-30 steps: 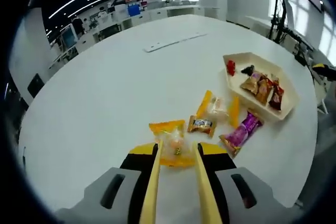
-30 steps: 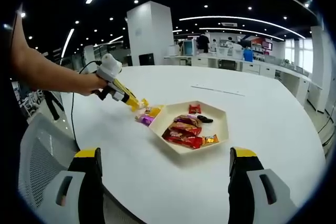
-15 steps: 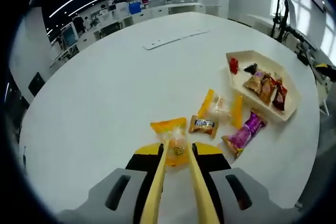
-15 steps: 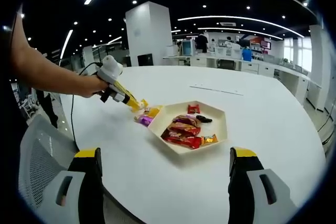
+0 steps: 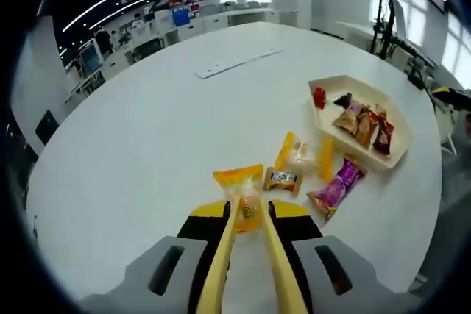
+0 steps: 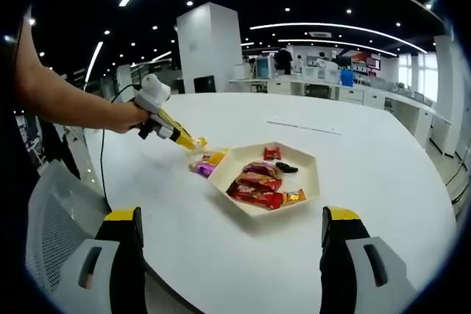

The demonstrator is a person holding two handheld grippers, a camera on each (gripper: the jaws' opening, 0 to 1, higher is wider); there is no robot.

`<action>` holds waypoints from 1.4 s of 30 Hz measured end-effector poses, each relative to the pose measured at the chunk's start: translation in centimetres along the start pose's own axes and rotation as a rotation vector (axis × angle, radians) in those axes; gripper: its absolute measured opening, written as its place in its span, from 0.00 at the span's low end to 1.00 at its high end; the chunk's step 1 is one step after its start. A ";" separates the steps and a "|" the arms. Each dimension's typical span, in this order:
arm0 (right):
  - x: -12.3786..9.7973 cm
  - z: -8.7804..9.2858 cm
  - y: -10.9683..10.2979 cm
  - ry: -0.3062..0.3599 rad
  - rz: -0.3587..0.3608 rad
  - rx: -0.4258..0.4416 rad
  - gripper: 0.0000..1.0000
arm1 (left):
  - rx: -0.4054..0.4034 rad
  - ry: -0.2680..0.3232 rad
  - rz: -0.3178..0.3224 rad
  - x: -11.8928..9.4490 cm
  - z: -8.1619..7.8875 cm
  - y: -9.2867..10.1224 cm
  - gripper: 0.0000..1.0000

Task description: Place the target food into the container with the food tongs after gripping and lifting it, then release it inside without dropping or visibly crushing the food.

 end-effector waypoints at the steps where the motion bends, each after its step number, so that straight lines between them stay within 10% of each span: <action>1: 0.0 0.0 0.0 -0.001 0.000 -0.001 0.99 | 0.000 0.005 0.006 -0.1 -0.2 -0.1 0.17; 27: 0.1 0.0 -0.1 -0.005 -0.009 -0.009 0.99 | 0.134 0.060 0.102 -1.9 -5.4 0.0 0.17; 42: -0.1 -0.2 0.0 0.016 -0.003 0.002 0.99 | 0.251 0.107 0.223 -1.6 -11.2 3.8 0.17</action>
Point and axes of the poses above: the point that each gripper's makers call its tool centre point, and the gripper's own axes: x roughly forward along the fingers, y roughly to its right, z roughly out of its underside, the point moved 9 cm from there along -x, roughly backward along the fingers, and after that the axes turned 10 degrees about x, right-handed, at the moved point
